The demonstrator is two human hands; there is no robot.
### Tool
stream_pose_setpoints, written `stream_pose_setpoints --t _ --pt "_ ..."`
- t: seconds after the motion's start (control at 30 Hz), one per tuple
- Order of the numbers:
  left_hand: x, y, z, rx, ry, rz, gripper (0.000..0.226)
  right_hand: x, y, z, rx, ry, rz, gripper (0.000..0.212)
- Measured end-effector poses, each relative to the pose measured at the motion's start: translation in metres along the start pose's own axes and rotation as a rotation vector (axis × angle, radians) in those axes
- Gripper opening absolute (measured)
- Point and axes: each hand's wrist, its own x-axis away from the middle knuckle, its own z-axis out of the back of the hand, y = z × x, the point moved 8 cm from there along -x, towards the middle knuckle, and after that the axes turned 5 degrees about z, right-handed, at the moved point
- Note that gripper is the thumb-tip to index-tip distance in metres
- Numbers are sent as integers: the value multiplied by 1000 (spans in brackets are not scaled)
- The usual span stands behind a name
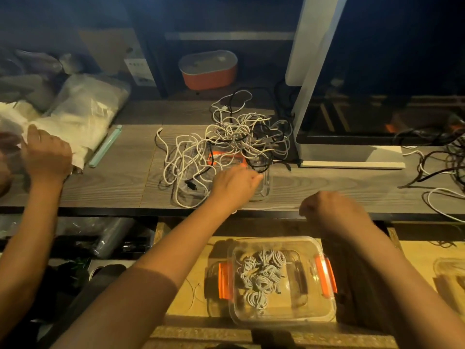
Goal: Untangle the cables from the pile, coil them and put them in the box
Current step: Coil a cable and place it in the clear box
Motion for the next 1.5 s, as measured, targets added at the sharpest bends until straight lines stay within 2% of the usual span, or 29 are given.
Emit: stream_pose_setpoints --t 0.1,0.2,0.27,0.33,0.4,0.47,0.6,0.73,0.8,0.87,0.97,1.07,1.17,1.3,1.37,1.5 --pt "16 -1 -22 126 -209 -8 58 -3 24 4 -17 131 -37 22" --pt "39 20 -39 -3 -366 -160 62 -4 40 14 -97 231 -109 30" --pt "50 27 -45 -100 -428 -206 50 -3 49 20 -7 240 -173 36" --pt "54 32 -45 -79 -526 -209 31 -4 54 23 15 249 -179 34" --pt "53 36 -44 163 -638 -144 39 -4 57 19 -100 251 -151 31" --pt "51 41 -35 598 -697 -31 37 -6 61 11 -228 242 -128 32" --pt "46 48 -11 1409 -612 78 38 -7 50 -12 -317 121 -145 30" --pt "34 63 0 1696 -484 51 31 -11 2 -57 -198 -113 -45 30" --pt "28 66 -5 1824 -423 118 27 -9 -29 -73 -139 -207 59 30" --pt "21 55 -12 1713 -251 172 18 -4 -59 -81 -97 -265 201 25" --pt "15 34 -13 1201 -47 115 19 0 -76 -69 -93 -216 326 26" --pt "19 26 -23 787 -141 86 48 -2 -69 -43 -64 -99 418 24" --pt "31 31 -32 818 -358 70 68 -5 -57 -17 -262 33 450 19" --pt "46 42 -36 896 -594 135 77 -13 -33 -6 -568 91 335 39" --pt "51 44 -38 984 -698 195 74 -15 -32 -6 -580 53 372 35" --pt "57 47 -43 1102 -880 229 68 -11 -39 -7 -640 -2 435 13"
